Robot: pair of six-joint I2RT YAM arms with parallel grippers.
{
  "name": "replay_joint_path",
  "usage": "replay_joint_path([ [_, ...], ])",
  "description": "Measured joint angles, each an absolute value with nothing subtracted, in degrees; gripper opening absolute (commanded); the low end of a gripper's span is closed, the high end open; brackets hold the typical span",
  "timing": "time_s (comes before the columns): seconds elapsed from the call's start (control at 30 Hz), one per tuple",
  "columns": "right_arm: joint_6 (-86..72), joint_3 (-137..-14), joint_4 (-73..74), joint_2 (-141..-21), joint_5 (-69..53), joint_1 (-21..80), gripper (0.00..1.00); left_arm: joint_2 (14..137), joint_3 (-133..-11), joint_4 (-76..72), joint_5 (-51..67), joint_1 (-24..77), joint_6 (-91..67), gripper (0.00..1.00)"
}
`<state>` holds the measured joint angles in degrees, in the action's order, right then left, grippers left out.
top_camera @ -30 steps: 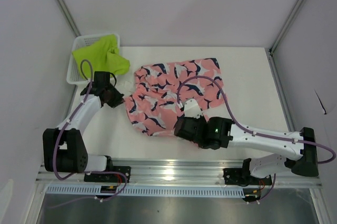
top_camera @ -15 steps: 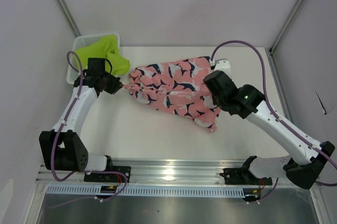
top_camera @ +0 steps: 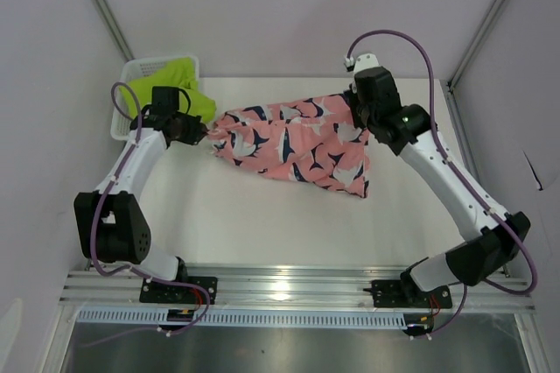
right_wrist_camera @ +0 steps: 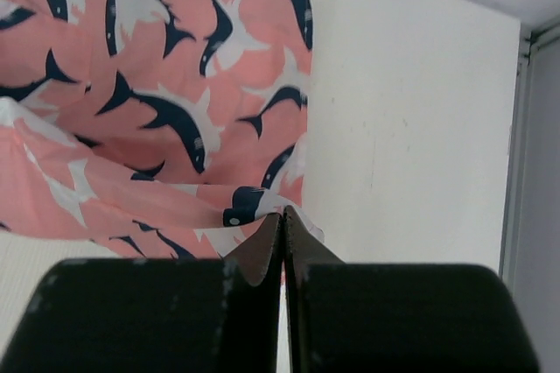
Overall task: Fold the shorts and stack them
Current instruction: Fold the shorts
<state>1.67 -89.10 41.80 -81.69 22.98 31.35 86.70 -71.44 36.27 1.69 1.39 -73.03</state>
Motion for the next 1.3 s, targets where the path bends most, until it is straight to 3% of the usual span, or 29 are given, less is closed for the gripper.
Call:
replay_joint_path([
  [0.83, 10.26, -115.37, 31.4, -113.95, 11.94, 21.32, 0.0, 91.18, -73.78, 23.83, -3.01, 1.3, -85.76, 0.0],
  [1.3, 9.8, -130.28, 27.44, -134.1, 10.48, 16.29, 0.0, 100.82, -75.29, 14.0, -4.19, 1.28, -89.06, 0.0],
])
